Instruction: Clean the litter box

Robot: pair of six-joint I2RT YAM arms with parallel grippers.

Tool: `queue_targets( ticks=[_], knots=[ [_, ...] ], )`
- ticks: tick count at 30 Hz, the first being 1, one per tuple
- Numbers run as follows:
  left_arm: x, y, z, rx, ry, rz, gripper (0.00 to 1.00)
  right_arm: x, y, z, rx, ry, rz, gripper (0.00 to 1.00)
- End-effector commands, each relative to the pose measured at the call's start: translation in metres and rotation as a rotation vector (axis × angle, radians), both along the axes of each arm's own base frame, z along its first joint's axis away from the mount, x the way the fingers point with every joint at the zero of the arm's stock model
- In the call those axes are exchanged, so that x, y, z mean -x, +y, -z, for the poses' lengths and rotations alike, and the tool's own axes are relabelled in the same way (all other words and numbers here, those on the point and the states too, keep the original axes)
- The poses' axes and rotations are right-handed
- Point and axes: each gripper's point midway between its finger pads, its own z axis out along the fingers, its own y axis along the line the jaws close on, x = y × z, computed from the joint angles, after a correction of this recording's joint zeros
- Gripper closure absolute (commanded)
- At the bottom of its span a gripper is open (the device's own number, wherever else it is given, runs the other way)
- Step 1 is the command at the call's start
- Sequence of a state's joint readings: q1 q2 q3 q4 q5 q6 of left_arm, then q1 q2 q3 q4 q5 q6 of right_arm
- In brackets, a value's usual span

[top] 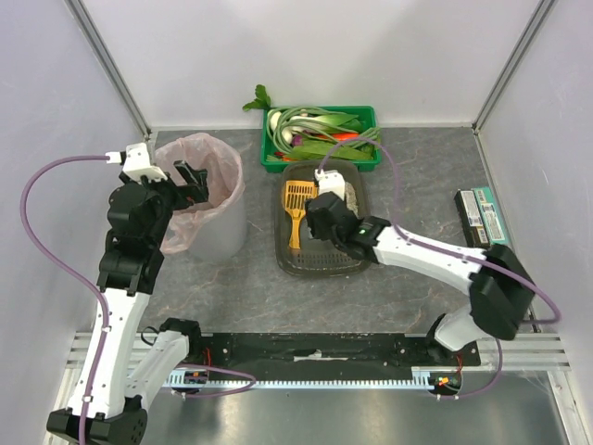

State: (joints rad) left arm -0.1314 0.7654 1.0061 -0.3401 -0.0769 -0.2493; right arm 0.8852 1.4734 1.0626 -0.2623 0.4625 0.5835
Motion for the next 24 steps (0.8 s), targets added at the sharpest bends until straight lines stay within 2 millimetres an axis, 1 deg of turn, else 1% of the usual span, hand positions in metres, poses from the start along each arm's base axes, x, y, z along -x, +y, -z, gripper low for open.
queue_targets(
  ticks=[1, 2, 3, 4, 5, 6, 7, 9, 10, 11, 12, 13, 15, 16, 18, 21, 22, 24],
  knots=[
    [-0.001, 0.008, -0.016, -0.025, -0.074, -0.042, 0.01, -0.028, 0.014, -0.013, -0.087, -0.094, 0.122, 0.43],
    [-0.001, 0.01, -0.016, -0.026, -0.077, -0.049, 0.01, -0.031, 0.028, -0.005, -0.124, -0.089, 0.083, 0.45],
    [0.001, 0.01, -0.018, -0.026, -0.082, -0.052, 0.01, -0.031, 0.036, 0.0, -0.132, -0.078, 0.056, 0.45],
    [0.001, 0.011, -0.018, -0.026, -0.083, -0.056, 0.01, -0.033, 0.042, 0.016, -0.1, -0.053, 0.032, 0.45],
    [0.002, 0.012, -0.019, -0.028, -0.086, -0.057, 0.01, -0.034, 0.051, 0.018, -0.1, -0.034, 0.007, 0.45],
    [0.002, 0.011, -0.019, -0.029, -0.088, -0.055, 0.0, -0.035, 0.053, 0.024, -0.083, -0.021, 0.005, 0.45],
    [0.002, 0.012, -0.018, -0.03, -0.085, -0.057, 0.01, -0.037, 0.054, 0.038, -0.061, 0.003, 0.011, 0.45],
    [0.002, 0.013, -0.018, -0.033, -0.085, -0.061, 0.0, -0.039, 0.063, 0.042, -0.09, 0.014, -0.009, 0.45],
    [0.002, 0.013, -0.018, -0.033, -0.086, -0.061, 0.01, -0.04, 0.067, 0.051, -0.087, 0.026, -0.017, 0.45],
    [0.002, 0.012, -0.018, -0.033, -0.085, -0.06, 0.01, -0.042, 0.07, 0.053, -0.1, 0.029, -0.015, 0.45],
    [0.003, 0.012, -0.019, -0.032, -0.089, -0.058, 0.0, -0.044, 0.071, 0.057, -0.101, 0.039, -0.015, 0.45],
    [0.003, 0.012, -0.02, -0.032, -0.089, -0.057, 0.01, -0.046, 0.071, 0.069, -0.088, 0.059, -0.012, 0.45],
    [0.004, 0.012, -0.02, -0.032, -0.092, -0.058, 0.01, -0.051, 0.068, 0.076, -0.08, 0.068, 0.011, 0.44],
    [0.004, 0.013, -0.019, -0.034, -0.089, -0.061, 0.01, -0.05, 0.069, 0.084, -0.069, 0.078, 0.011, 0.44],
    [0.006, 0.014, -0.021, -0.038, -0.094, -0.064, 0.01, -0.05, 0.07, 0.092, -0.057, 0.092, 0.011, 0.43],
    [0.007, 0.016, -0.021, -0.043, -0.094, -0.073, 0.01, -0.048, 0.072, 0.096, -0.068, 0.098, 0.003, 0.42],
    [0.006, 0.017, -0.02, -0.044, -0.091, -0.082, 0.01, -0.05, 0.077, 0.092, -0.096, 0.08, -0.001, 0.42],
    [0.005, 0.017, -0.018, -0.045, -0.086, -0.081, 0.01, -0.05, 0.078, 0.088, -0.113, 0.075, -0.002, 0.4]
  ],
)
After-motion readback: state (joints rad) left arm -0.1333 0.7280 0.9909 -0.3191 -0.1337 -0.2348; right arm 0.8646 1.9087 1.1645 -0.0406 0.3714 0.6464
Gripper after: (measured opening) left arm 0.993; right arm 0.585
